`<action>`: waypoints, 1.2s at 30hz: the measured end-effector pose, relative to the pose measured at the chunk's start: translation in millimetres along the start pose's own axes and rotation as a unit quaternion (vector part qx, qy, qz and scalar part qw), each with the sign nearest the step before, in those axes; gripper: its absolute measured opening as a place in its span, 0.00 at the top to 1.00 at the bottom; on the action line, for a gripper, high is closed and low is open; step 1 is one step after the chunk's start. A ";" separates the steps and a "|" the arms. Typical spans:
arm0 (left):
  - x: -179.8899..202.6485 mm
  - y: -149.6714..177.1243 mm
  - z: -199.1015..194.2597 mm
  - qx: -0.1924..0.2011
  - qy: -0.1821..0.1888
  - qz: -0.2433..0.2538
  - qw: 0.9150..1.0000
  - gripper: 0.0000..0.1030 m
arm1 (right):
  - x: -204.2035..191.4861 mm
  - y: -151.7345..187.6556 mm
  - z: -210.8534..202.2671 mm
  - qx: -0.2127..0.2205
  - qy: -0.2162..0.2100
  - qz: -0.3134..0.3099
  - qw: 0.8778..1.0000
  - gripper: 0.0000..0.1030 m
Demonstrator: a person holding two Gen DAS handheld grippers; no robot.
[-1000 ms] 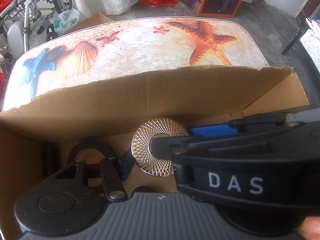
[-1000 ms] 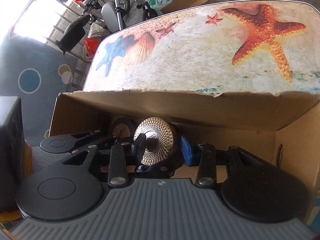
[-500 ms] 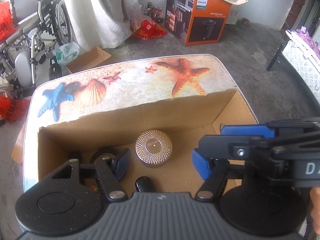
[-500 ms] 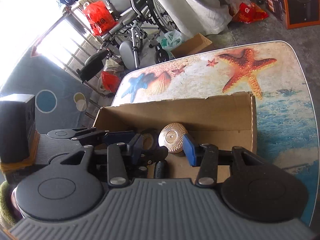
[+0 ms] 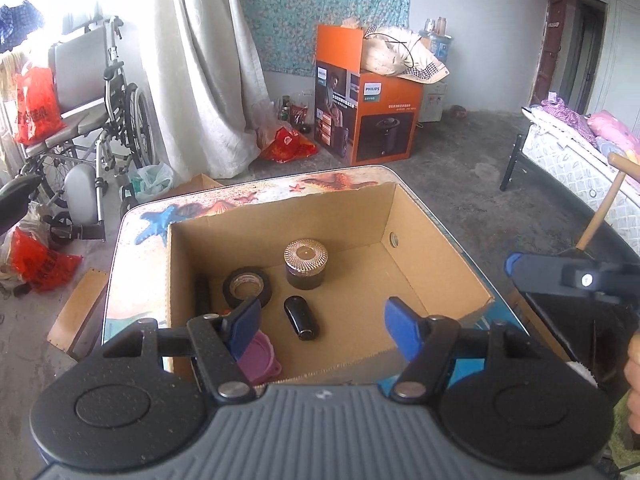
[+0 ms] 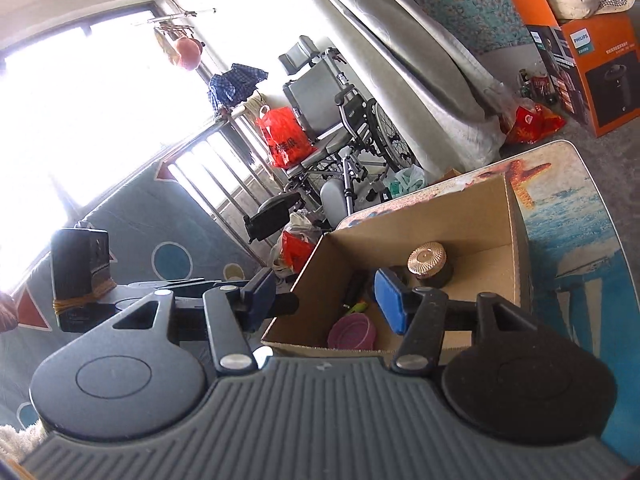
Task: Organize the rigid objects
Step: 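Move the right gripper to the green dropper bottle's orange cap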
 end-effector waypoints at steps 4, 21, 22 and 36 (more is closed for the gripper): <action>-7.6 29.9 -17.5 0.016 -0.018 -0.007 1.000 0.32 | -1.6 50.0 6.0 -0.024 0.011 0.014 1.000 0.47; 12.3 128.8 0.8 0.029 -0.017 0.016 0.999 0.40 | -34.4 115.2 91.3 -0.106 0.030 -0.103 0.989 0.49; 15.8 134.2 3.4 0.029 -0.016 0.018 0.999 0.41 | -35.1 116.1 97.5 -0.112 0.031 -0.109 0.987 0.50; 10.5 148.8 44.6 0.032 -0.059 0.039 0.997 0.59 | -32.6 138.0 156.8 -0.150 0.048 -0.171 0.973 0.84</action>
Point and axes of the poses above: each gripper's, at about its wrist camera, not at the fingertips, and z roughly the way its jaws point, x to its right, y to its underside, the point moved 10 cm from there along z, roughly the way its jaws point, and after that the axes turned 7 degrees about x, right-handed, at the moved point
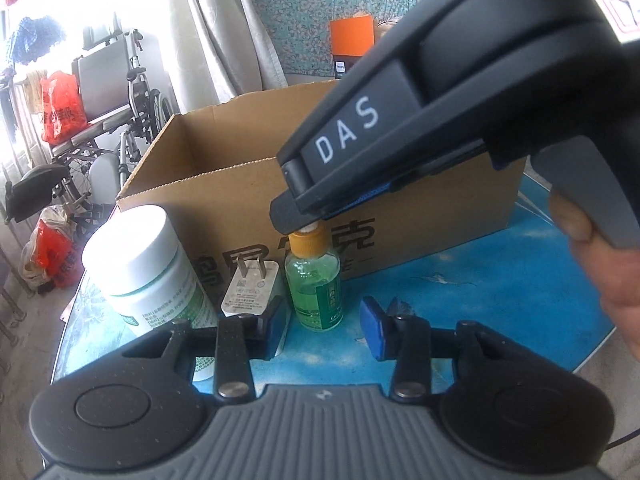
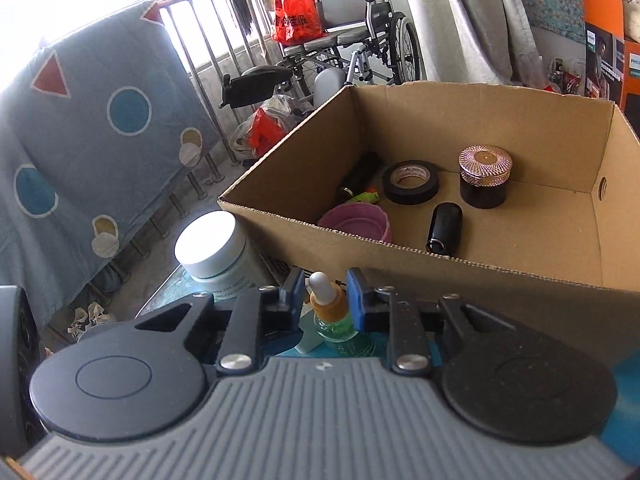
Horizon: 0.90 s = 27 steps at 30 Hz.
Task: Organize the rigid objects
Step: 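Move the right gripper to the green dropper bottle's orange cap, then grasp the dropper bottle by its cap and lift it toward the box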
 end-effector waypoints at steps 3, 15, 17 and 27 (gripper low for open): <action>1.4 -1.2 5.1 0.000 0.002 -0.006 1.000 0.59 | 2.0 -0.4 0.8 -0.001 -0.003 0.006 1.000 0.84; 14.9 -5.3 12.4 -0.006 0.052 -0.027 0.998 0.59 | 20.3 4.4 -18.0 -0.009 0.012 0.034 0.999 0.84; 21.7 -5.3 11.6 -0.006 0.062 -0.021 0.998 0.59 | 26.2 6.3 -22.9 -0.008 0.017 0.042 0.999 0.84; 32.4 -7.0 15.2 -0.003 0.049 0.019 0.999 0.59 | 38.8 13.4 -35.5 -0.008 0.017 0.064 0.998 0.83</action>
Point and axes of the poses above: each gripper's, at about its wrist camera, not at the fingertips, and z roughly the way its jaws point, x to its right, y to its underside, the point moved 10 cm from there along z, roughly the way its jaws point, and after that the axes turned 7 degrees about x, right-handed, at the moved point
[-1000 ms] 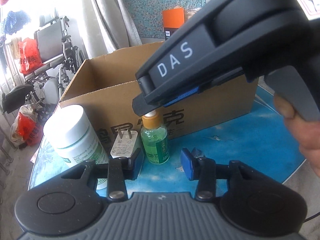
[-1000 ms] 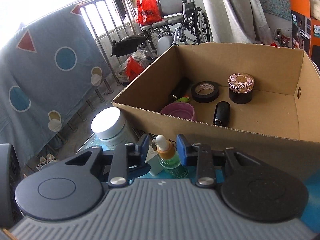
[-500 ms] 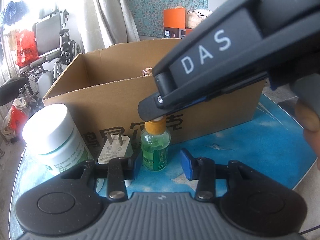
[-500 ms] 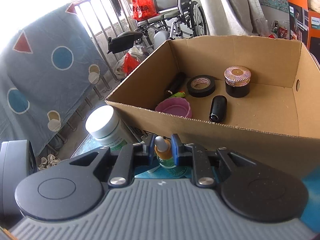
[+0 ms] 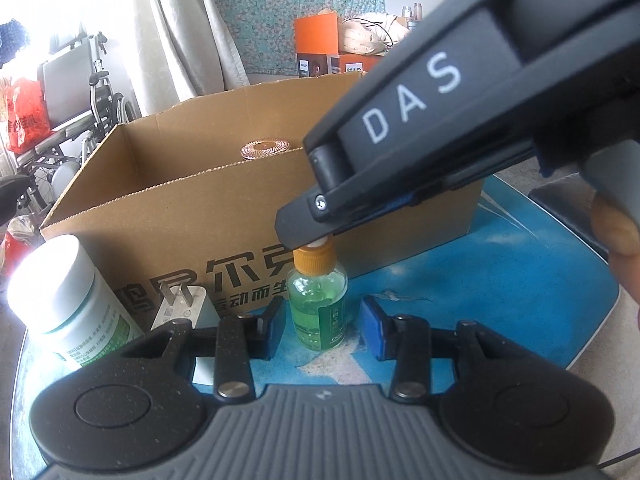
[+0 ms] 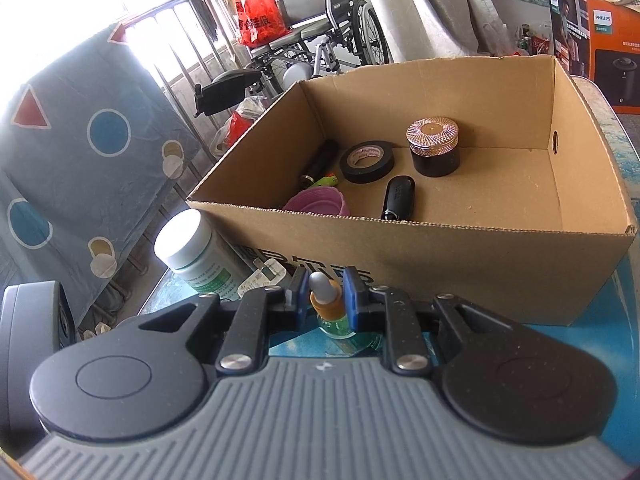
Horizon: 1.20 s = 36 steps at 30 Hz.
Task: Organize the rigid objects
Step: 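Grasp the dropper bottle by its cap and lift it toward the box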
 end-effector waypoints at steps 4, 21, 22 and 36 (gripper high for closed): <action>1.2 3.5 7.8 -0.005 -0.012 0.016 1.000 0.60 | -0.3 -0.8 0.8 -0.001 -0.004 0.004 1.000 0.81; -8.4 -33.7 -39.6 0.032 -0.030 0.008 0.999 0.67 | -27.6 -25.8 -43.9 0.032 -0.027 -0.009 0.999 0.81; -10.5 -41.0 -45.6 0.039 -0.033 0.009 0.999 0.67 | -34.6 -34.7 -53.3 0.043 -0.032 -0.017 0.998 0.81; -34.3 -132.7 -10.6 0.035 -0.001 -0.007 0.999 0.67 | -24.3 -142.3 -61.4 0.073 -0.056 -0.021 0.996 0.81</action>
Point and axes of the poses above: each gripper's, at about its wrist camera, not at the fingertips, and z roughly the way its jaws point, x to its right, y to its underside, the point moved 10 cm from there along z, roughly the way its jaws point, and after that the axes turned 7 degrees about x, right-handed, at the moved point
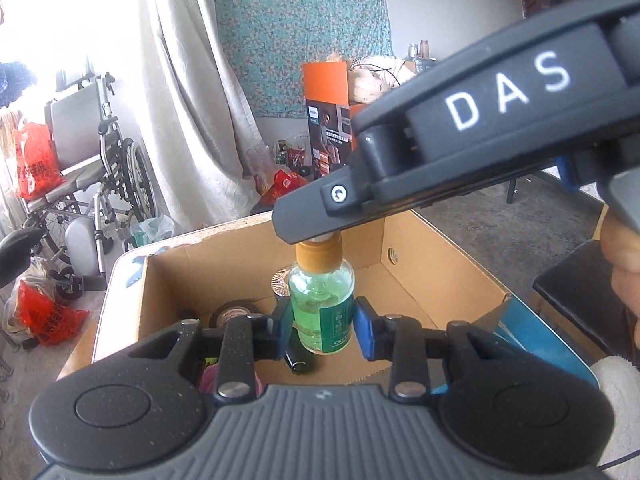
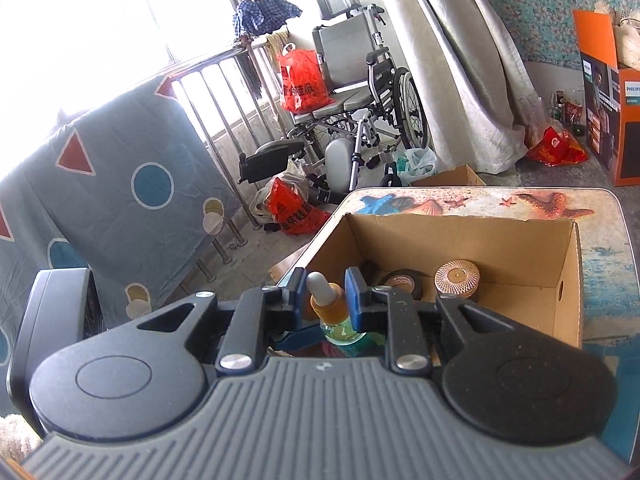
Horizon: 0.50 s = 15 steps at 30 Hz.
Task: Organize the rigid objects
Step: 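Grasp the dropper bottle by its cap and lift it toward the box, then lower the dropper bottle into the box and open the right gripper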
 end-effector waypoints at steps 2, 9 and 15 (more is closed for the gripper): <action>-0.9 -3.4 21.8 -0.021 0.011 -0.009 1.000 0.67 | 18.4 -6.2 13.7 -0.014 0.004 0.018 1.000 0.81; -1.6 -10.9 92.5 -0.082 0.037 -0.034 0.995 0.67 | 87.4 -17.3 61.1 -0.049 0.031 0.050 0.997 0.81; 2.0 -14.6 150.9 -0.130 0.057 -0.041 0.989 0.67 | 142.4 -16.4 97.1 -0.072 0.055 0.064 0.994 0.81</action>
Point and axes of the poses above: each gripper's, at about its wrist camera, not at the fingertips, and z roughly the way its jaws point, x to its right, y to its underside, the point moved 10 cm from there along z, roughly the way its jaws point, and after that the axes turned 7 degrees about x, right-handed, at the moved point
